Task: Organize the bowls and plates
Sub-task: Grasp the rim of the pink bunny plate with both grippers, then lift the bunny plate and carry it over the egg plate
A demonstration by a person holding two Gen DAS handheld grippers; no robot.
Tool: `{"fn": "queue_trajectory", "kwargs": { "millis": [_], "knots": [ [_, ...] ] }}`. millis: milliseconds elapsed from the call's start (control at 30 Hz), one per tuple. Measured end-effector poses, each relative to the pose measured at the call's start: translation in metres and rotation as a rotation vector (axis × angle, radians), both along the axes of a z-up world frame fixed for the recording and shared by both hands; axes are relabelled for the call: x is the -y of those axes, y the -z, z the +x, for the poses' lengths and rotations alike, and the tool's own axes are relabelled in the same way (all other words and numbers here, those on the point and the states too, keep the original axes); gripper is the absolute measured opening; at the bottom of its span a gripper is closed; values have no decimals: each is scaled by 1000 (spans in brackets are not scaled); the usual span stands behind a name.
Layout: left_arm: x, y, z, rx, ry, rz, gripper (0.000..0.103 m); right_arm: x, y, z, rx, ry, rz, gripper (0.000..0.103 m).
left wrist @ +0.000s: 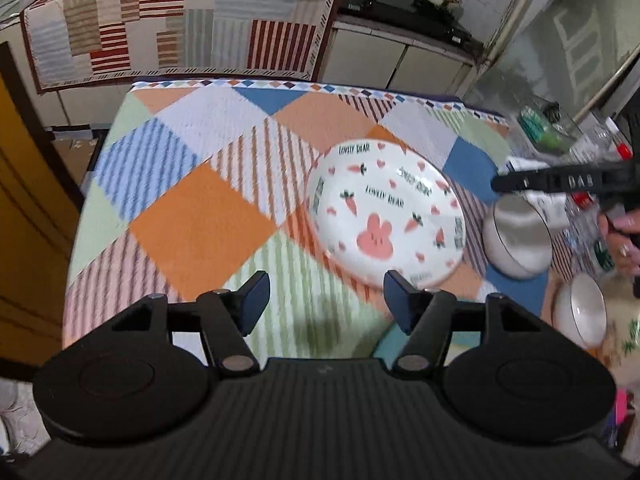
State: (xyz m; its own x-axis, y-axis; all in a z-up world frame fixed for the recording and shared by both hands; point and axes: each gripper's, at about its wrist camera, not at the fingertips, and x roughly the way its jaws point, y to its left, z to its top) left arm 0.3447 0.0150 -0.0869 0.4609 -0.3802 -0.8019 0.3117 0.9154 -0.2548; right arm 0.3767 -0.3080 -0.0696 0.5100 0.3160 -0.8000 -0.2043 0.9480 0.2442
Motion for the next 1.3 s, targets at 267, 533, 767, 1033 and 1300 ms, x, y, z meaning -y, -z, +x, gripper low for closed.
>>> {"fn": "queue_trajectory", "kwargs": {
  "millis": [267,533,767,1033,1300],
  "knots": [
    [24,36,37,12,48,-19,70,22,16,13,-94,25,62,56],
    [28,69,62,-51,22,-42,71,16,35,32,-64,9,48,61],
    [30,97,79,-95,-29,-71,71,15,74,51,-73,36,47,61],
    [42,106,80,-88,-81,-70,49,-5,101,61,-99,-30,13,40],
    [46,104,83,-172,-105,-64,25,2,94,51,-60,-5,44,20]
  ]
}}
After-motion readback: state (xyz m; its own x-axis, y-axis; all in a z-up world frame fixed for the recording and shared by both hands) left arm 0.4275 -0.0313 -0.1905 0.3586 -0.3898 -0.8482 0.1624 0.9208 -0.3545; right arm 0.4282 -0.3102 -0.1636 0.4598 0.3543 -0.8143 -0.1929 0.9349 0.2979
